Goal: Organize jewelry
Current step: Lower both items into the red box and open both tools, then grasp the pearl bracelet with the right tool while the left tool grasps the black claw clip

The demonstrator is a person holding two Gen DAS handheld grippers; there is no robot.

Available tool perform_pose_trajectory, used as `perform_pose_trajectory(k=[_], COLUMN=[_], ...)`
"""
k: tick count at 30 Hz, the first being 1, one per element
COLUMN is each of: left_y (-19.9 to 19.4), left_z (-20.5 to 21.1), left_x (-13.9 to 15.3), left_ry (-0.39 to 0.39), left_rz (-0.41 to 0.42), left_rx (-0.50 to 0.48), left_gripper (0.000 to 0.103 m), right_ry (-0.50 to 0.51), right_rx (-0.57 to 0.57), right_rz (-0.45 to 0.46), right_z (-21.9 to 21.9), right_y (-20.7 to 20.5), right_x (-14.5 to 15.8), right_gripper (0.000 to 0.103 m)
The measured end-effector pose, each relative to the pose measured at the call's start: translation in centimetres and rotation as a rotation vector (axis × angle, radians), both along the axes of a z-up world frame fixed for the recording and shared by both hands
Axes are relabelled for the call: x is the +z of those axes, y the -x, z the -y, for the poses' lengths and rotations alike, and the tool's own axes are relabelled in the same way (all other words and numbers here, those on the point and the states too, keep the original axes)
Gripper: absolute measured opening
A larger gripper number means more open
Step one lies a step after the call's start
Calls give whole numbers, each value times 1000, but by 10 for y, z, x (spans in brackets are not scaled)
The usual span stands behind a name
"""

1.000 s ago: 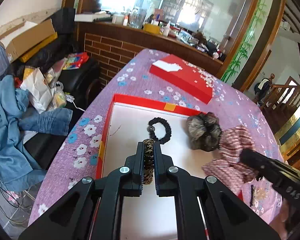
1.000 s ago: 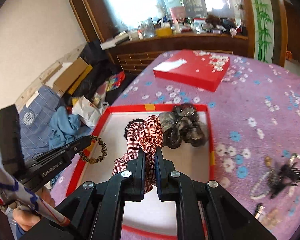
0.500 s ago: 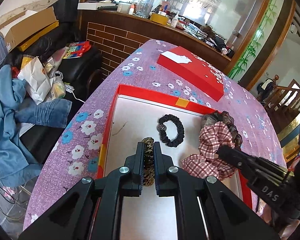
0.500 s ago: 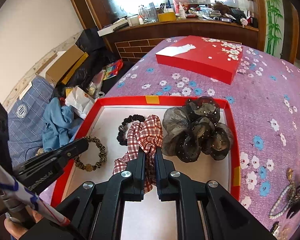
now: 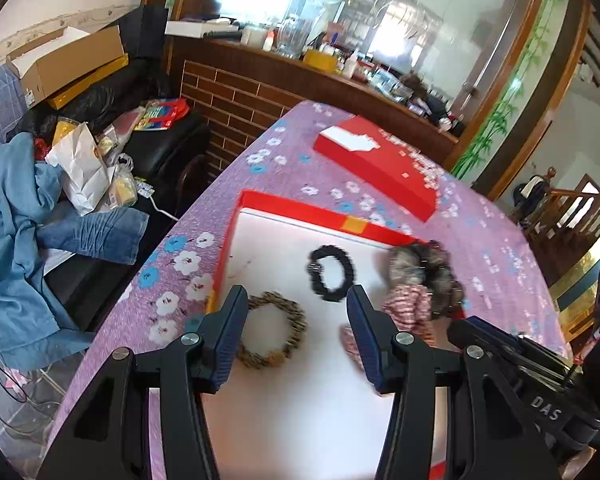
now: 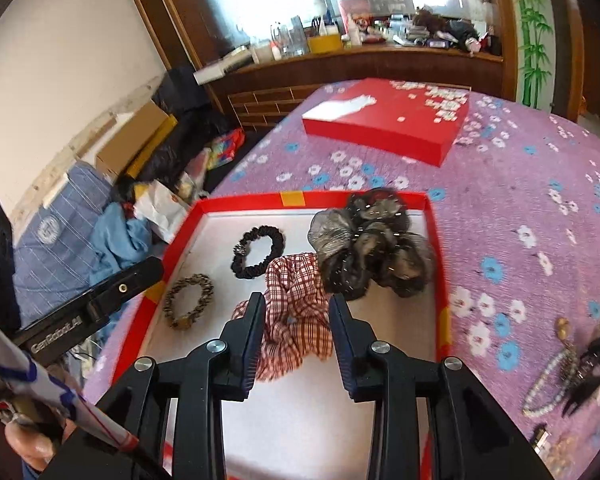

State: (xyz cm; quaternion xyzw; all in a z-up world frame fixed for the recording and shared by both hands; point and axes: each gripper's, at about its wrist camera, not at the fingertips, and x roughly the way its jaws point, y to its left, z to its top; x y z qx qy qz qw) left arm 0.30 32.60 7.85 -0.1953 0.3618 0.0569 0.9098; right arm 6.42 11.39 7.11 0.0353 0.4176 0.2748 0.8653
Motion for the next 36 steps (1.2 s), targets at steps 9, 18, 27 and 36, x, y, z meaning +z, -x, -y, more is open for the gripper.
perform_pose_trajectory(k=[9,18,27,36], left_y=[35,25,-42,-89], left_z=[100,229,321,374], left_x=[5,2,-10,-55], left_ry=[20,-57,-140,-269], left_rz=[66,16,-95,-189], left_rx=[-152,-374,-580,-692], left_gripper=[50,50,72,72], right_ry=[-97,-42,-302,-302], right_rx=[-108,-513,-604,-569], right_rz=[45,12,-123,-116], right_z=[104,283,377,376], right_y=[43,33,5,-3], right_x=[14,4,-50,-45], right_gripper=[36,35,36,37])
